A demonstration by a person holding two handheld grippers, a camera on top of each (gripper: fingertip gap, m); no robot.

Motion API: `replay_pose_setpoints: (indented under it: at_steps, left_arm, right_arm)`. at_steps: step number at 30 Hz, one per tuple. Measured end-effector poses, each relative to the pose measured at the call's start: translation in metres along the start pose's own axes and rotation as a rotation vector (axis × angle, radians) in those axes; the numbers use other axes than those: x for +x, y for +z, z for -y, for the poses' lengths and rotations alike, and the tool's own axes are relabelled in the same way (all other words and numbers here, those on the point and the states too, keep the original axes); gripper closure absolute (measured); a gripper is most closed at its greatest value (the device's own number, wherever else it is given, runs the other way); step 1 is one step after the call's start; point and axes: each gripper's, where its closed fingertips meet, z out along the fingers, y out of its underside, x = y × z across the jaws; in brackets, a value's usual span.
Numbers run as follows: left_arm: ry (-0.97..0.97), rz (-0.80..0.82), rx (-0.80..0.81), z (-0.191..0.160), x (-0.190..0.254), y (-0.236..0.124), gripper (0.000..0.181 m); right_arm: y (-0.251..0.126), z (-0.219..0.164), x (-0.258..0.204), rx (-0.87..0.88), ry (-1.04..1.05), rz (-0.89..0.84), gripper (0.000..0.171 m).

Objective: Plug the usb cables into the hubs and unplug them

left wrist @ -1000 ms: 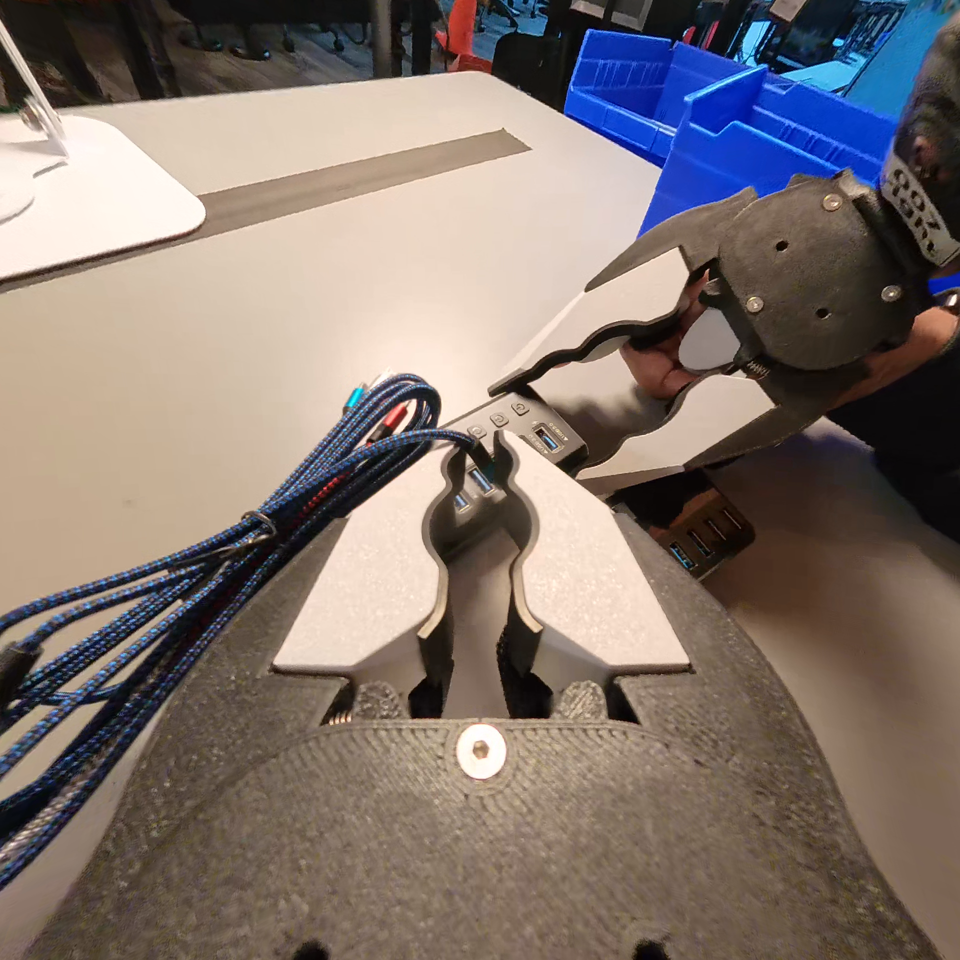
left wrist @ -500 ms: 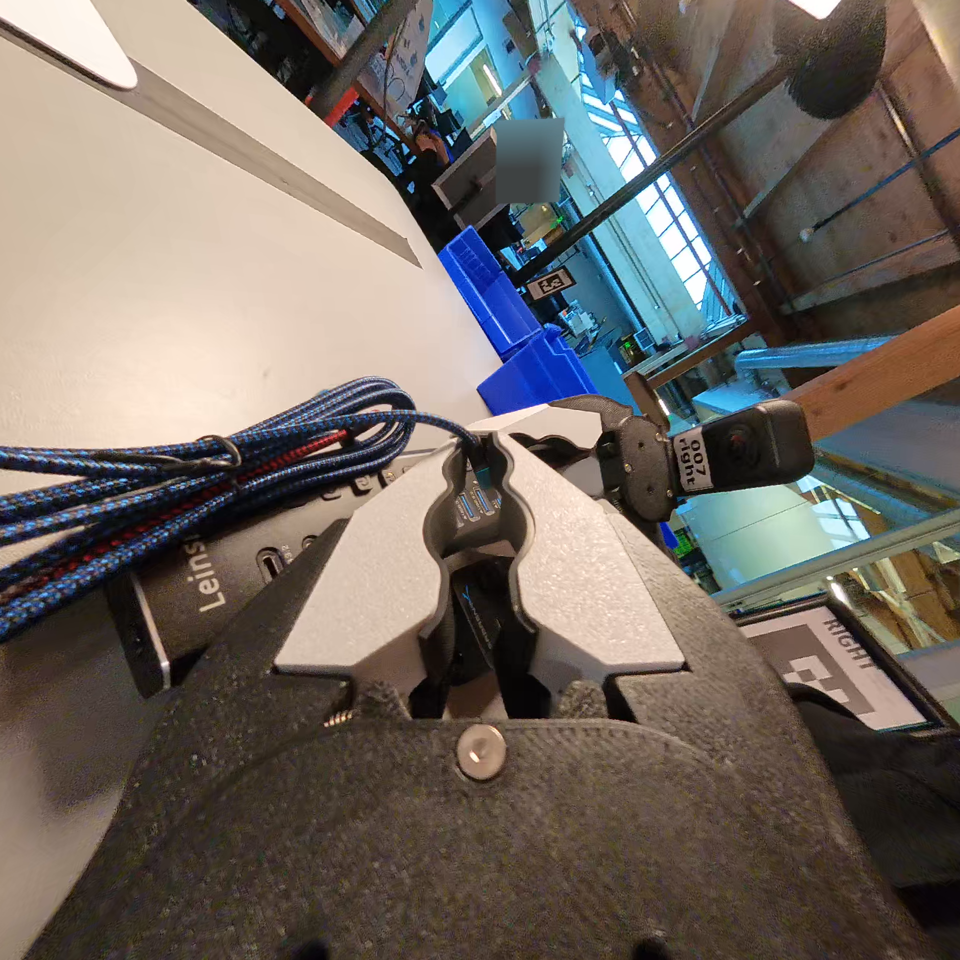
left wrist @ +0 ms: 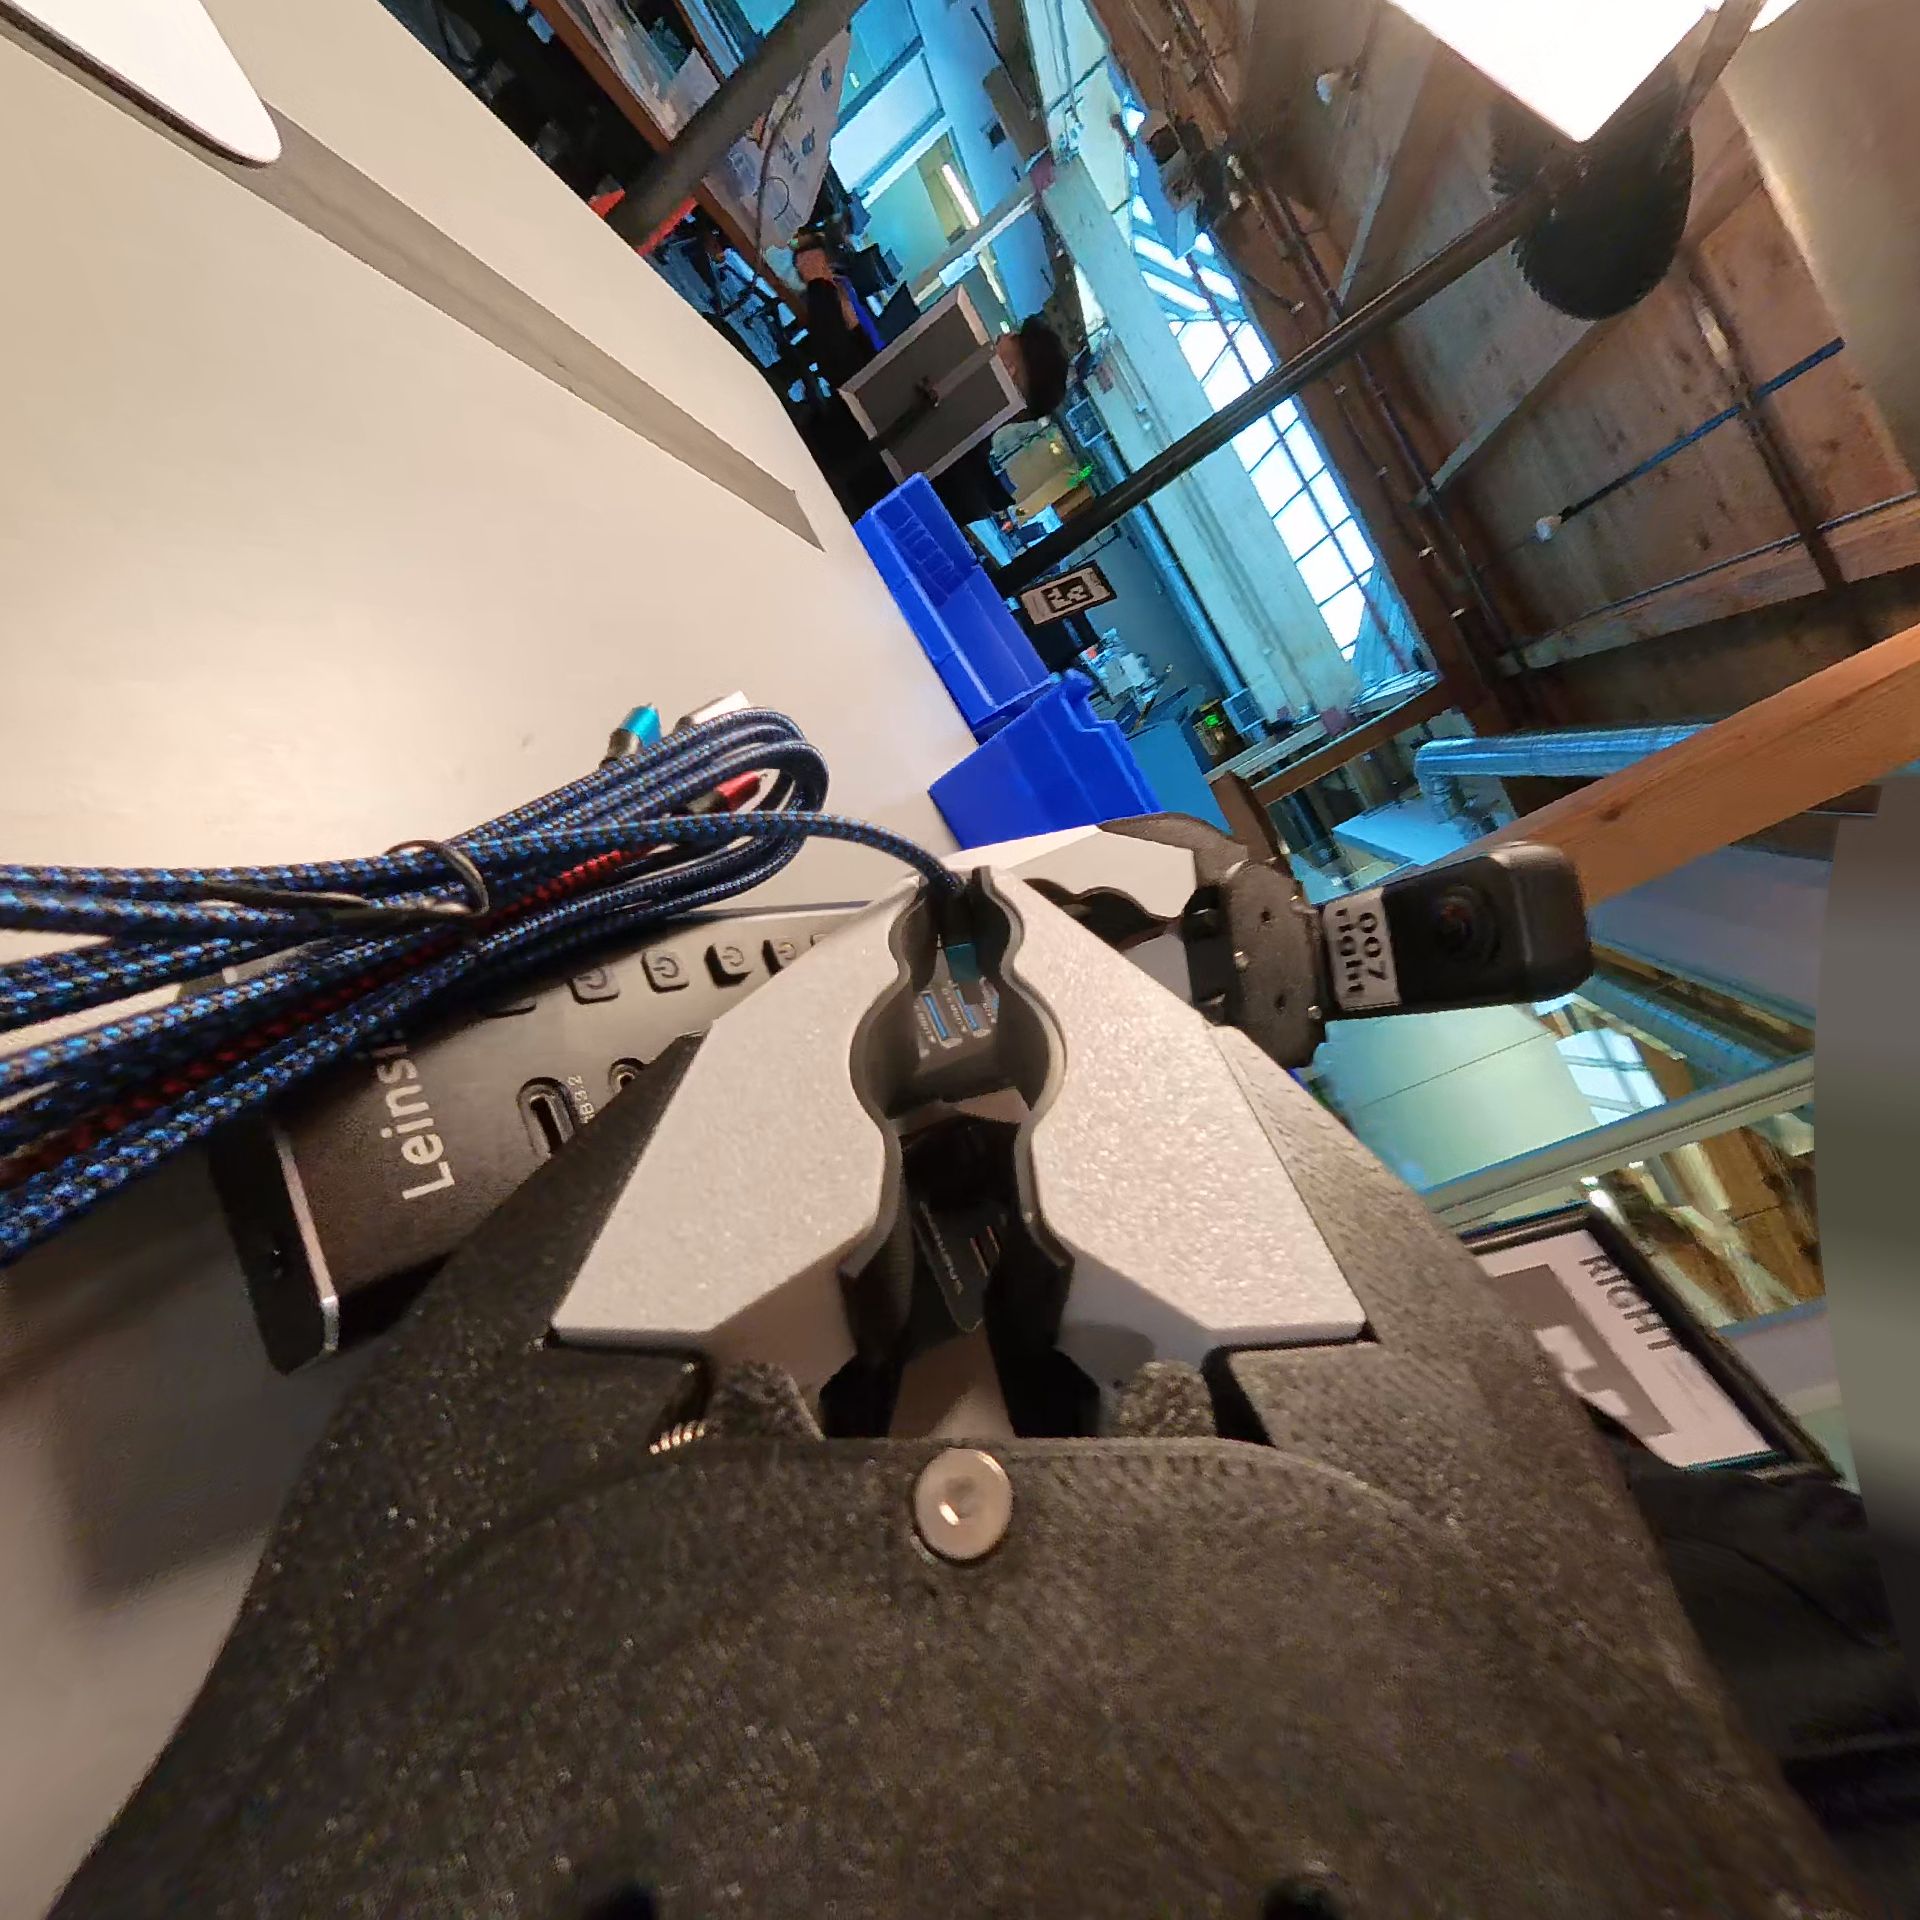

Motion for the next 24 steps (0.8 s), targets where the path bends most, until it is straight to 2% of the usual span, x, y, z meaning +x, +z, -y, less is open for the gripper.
replay_pose_setpoints:
  at_steps: [8,13,17,24]
  left_arm:
    - [0.431,0.274,-0.097,-0.019,-0.005,0.01,0.172]
    - [0.594,0.364,-0.12,-0.024,0.0,0.014,0.173]
    - [0.652,0.421,-0.126,-0.025,0.0,0.014,0.173]
    - [0.608,0.456,-0.099,-0.026,-0.001,0.013,0.172]
  right_arm:
    - [0.002,0.003,-0.002,-0.006,-0.015,-0.021,0.113]
    - [0.004,0.004,-0.003,-0.02,-0.032,-0.036,0.113]
    - [0.005,0.004,-0.003,-0.031,-0.043,-0.045,0.113]
    - [0.007,0.004,-0.003,-0.052,-0.046,-0.062,0.114]
